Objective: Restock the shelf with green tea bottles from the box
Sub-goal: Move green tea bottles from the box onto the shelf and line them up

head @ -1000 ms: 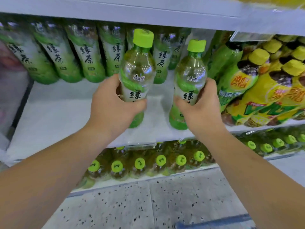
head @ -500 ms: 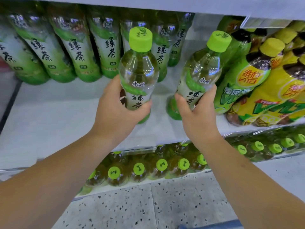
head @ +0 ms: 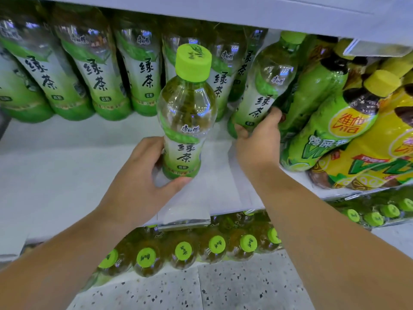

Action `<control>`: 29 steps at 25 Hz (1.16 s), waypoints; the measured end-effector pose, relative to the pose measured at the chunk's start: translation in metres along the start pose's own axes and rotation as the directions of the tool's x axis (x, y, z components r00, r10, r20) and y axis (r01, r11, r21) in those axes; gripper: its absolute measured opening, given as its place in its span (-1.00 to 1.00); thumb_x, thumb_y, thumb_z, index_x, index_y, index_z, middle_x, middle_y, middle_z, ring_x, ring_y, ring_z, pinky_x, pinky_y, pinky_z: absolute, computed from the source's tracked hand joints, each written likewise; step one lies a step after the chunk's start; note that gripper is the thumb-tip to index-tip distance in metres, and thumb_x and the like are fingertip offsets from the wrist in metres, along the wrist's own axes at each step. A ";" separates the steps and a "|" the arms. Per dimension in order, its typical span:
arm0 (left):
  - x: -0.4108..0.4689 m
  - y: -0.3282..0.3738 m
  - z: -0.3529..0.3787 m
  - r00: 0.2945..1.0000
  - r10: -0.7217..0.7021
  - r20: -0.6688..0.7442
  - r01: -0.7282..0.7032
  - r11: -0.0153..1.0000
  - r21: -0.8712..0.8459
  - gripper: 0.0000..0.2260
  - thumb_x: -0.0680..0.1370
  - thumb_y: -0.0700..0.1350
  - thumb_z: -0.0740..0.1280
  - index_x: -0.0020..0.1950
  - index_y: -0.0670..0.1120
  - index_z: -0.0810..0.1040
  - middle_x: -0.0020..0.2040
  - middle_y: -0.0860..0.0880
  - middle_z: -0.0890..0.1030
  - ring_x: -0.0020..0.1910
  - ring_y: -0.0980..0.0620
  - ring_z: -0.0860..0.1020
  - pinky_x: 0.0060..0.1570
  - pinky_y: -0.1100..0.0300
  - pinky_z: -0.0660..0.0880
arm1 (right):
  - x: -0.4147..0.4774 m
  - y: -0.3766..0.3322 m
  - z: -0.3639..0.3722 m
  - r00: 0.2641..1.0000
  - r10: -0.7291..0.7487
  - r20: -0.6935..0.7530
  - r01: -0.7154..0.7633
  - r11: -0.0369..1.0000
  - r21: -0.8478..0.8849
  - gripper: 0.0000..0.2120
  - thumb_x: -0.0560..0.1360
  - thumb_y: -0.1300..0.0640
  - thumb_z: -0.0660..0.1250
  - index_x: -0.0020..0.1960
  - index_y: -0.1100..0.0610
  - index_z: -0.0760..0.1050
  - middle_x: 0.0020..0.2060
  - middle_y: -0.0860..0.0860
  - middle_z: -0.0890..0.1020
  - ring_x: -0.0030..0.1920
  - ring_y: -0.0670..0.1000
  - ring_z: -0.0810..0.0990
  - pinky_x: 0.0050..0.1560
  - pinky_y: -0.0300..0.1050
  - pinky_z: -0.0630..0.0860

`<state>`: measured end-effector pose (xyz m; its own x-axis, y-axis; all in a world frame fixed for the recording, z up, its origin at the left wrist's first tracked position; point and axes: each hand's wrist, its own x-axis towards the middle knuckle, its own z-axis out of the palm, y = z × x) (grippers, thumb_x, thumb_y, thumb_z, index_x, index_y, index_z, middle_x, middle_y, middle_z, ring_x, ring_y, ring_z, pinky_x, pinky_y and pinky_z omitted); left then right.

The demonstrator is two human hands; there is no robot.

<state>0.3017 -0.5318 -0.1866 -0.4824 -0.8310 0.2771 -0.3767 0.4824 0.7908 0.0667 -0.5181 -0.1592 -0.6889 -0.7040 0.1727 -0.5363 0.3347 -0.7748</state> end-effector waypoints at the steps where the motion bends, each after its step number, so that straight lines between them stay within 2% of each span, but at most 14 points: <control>1: 0.000 -0.001 0.000 1.000 -0.003 0.000 0.003 1.000 -0.001 -0.56 0.43 0.06 0.54 0.25 0.11 0.50 0.13 0.28 0.46 0.13 0.31 0.50 0.03 0.56 0.35 | 0.008 -0.001 0.005 1.000 0.008 -0.013 -0.008 1.000 0.003 -0.50 0.53 0.25 0.38 0.38 0.24 0.24 0.24 0.20 0.56 0.24 0.22 0.54 0.18 0.08 0.49; 4: 0.000 -0.003 -0.001 1.000 -0.016 0.009 0.016 1.000 0.003 -0.56 0.42 0.10 0.53 0.25 0.12 0.51 0.13 0.27 0.46 0.14 0.28 0.49 0.04 0.52 0.37 | 0.027 -0.001 0.016 1.000 0.024 -0.020 -0.023 0.999 0.024 -0.57 0.53 0.25 0.37 0.31 0.23 0.27 0.18 0.23 0.59 0.19 0.24 0.57 0.17 0.12 0.52; 6: -0.001 -0.003 -0.001 1.000 -0.020 0.005 0.020 1.000 0.009 -0.56 0.42 0.11 0.53 0.25 0.16 0.50 0.14 0.29 0.45 0.14 0.30 0.49 0.04 0.53 0.37 | 0.038 0.000 0.021 1.000 0.031 -0.002 -0.031 0.999 0.041 -0.57 0.51 0.22 0.40 0.28 0.18 0.28 0.14 0.18 0.61 0.16 0.20 0.60 0.17 0.12 0.54; 10: 0.000 -0.003 -0.001 1.000 -0.027 0.000 0.027 1.000 0.015 -0.57 0.42 0.21 0.52 0.22 0.17 0.50 0.13 0.29 0.45 0.11 0.28 0.50 0.02 0.53 0.37 | 0.053 0.006 0.027 0.999 0.048 -0.010 -0.047 0.997 0.055 -0.59 0.47 0.12 0.46 0.15 -0.01 0.28 -0.02 0.00 0.62 0.02 0.07 0.62 0.06 -0.05 0.56; 13: 0.000 -0.002 -0.001 1.000 -0.018 -0.012 0.018 1.000 0.008 -0.59 0.40 0.22 0.46 0.19 0.16 0.50 0.12 0.30 0.46 0.11 0.29 0.50 0.03 0.55 0.34 | 0.057 0.014 0.025 1.000 -0.002 -0.008 0.003 0.999 0.042 -0.66 0.51 0.09 0.43 0.14 0.00 0.31 -0.07 -0.07 0.54 -0.04 0.02 0.54 -0.02 -0.13 0.44; 16: 0.001 -0.003 -0.002 1.000 -0.007 -0.017 0.007 0.999 0.033 -0.60 0.40 0.18 0.50 0.19 0.20 0.49 0.11 0.32 0.48 0.09 0.33 0.50 0.00 0.57 0.33 | 0.061 0.013 0.020 0.998 -0.020 0.052 0.020 1.000 -0.008 -0.69 0.54 0.06 0.42 0.12 0.03 0.31 -0.05 -0.03 0.54 0.00 0.06 0.56 -0.02 -0.14 0.41; 18: 0.002 -0.003 -0.003 1.000 -0.016 -0.020 0.017 0.999 0.032 -0.59 0.40 0.21 0.48 0.20 0.21 0.49 0.11 0.32 0.49 0.09 0.32 0.51 0.01 0.56 0.35 | 0.057 0.008 0.017 0.996 0.004 0.087 -0.002 1.000 -0.020 -0.68 0.56 0.05 0.41 0.20 0.12 0.37 0.01 0.04 0.59 0.06 0.13 0.60 0.01 -0.12 0.46; 20: 0.003 -0.002 -0.002 0.999 -0.037 -0.015 0.037 0.999 0.023 -0.57 0.39 0.24 0.46 0.21 0.17 0.51 0.11 0.30 0.51 0.09 0.31 0.52 0.02 0.55 0.36 | 0.040 0.003 0.011 0.998 -0.013 0.060 0.015 0.999 -0.031 -0.64 0.57 0.07 0.38 0.29 0.18 0.42 0.13 0.14 0.58 0.14 0.18 0.58 0.11 -0.06 0.49; 22: 0.003 -0.002 -0.002 0.997 -0.071 -0.009 0.071 0.997 0.016 -0.53 0.38 0.25 0.47 0.24 0.15 0.52 0.11 0.31 0.51 0.10 0.33 0.51 0.02 0.56 0.35 | 0.005 -0.006 0.001 0.998 -0.068 0.019 0.066 0.994 0.085 -0.60 0.54 0.14 0.35 0.35 0.15 0.43 0.22 0.09 0.55 0.24 0.09 0.53 0.24 -0.03 0.48; 23: 0.003 -0.001 -0.002 0.996 -0.085 -0.006 0.085 0.996 0.008 -0.51 0.39 0.24 0.49 0.26 0.14 0.52 0.12 0.32 0.50 0.10 0.34 0.51 0.03 0.56 0.35 | -0.015 -0.011 -0.004 0.994 -0.090 0.054 0.078 0.976 0.203 -0.57 0.50 0.15 0.34 0.36 0.09 0.43 0.24 0.02 0.55 0.25 0.00 0.53 0.26 -0.05 0.50; 24: 0.003 -0.001 -0.002 0.996 -0.092 -0.004 0.092 0.996 -0.003 -0.51 0.39 0.21 0.52 0.27 0.15 0.52 0.11 0.33 0.50 0.10 0.36 0.50 0.04 0.55 0.35 | -0.034 -0.017 -0.008 0.980 -0.139 0.143 0.085 0.939 0.333 -0.54 0.45 0.14 0.34 0.34 0.04 0.43 0.24 -0.02 0.57 0.24 -0.06 0.54 0.26 -0.08 0.52; 26: 0.003 0.000 -0.003 0.995 -0.095 -0.010 0.095 0.995 -0.040 -0.53 0.41 0.10 0.58 0.26 0.12 0.53 0.09 0.31 0.50 0.08 0.36 0.49 0.06 0.46 0.38 | -0.066 -0.034 -0.014 0.878 -0.295 0.377 0.062 0.851 0.522 -0.50 0.41 0.10 0.39 0.34 -0.03 0.44 0.26 -0.06 0.60 0.28 -0.06 0.56 0.27 -0.09 0.53; 27: 0.003 0.001 -0.003 0.995 -0.099 -0.009 0.098 0.993 -0.068 -0.53 0.42 0.05 0.59 0.27 0.07 0.55 0.10 0.25 0.52 0.09 0.31 0.50 0.09 0.36 0.44 | -0.075 -0.041 -0.014 0.826 -0.351 0.441 0.054 0.828 0.558 -0.50 0.41 0.08 0.43 0.33 -0.09 0.46 0.25 -0.09 0.63 0.30 -0.04 0.57 0.28 -0.08 0.53; 29: 0.001 0.005 -0.008 0.992 -0.122 0.013 0.123 0.988 -0.098 -0.54 0.43 -0.02 0.59 0.29 -0.02 0.57 0.12 0.09 0.56 0.11 0.13 0.54 0.13 0.13 0.52 | -0.080 -0.055 -0.009 0.820 -0.353 0.450 0.067 0.840 0.538 -0.54 0.37 0.03 0.57 0.19 -0.23 0.52 0.15 -0.13 0.69 0.21 -0.07 0.64 0.24 -0.07 0.58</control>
<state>0.3058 -0.5327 -0.1783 -0.4431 -0.8800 0.1710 -0.3536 0.3469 0.8687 0.1464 -0.4744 -0.1251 -0.1565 -0.9775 0.1417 -0.2342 -0.1026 -0.9668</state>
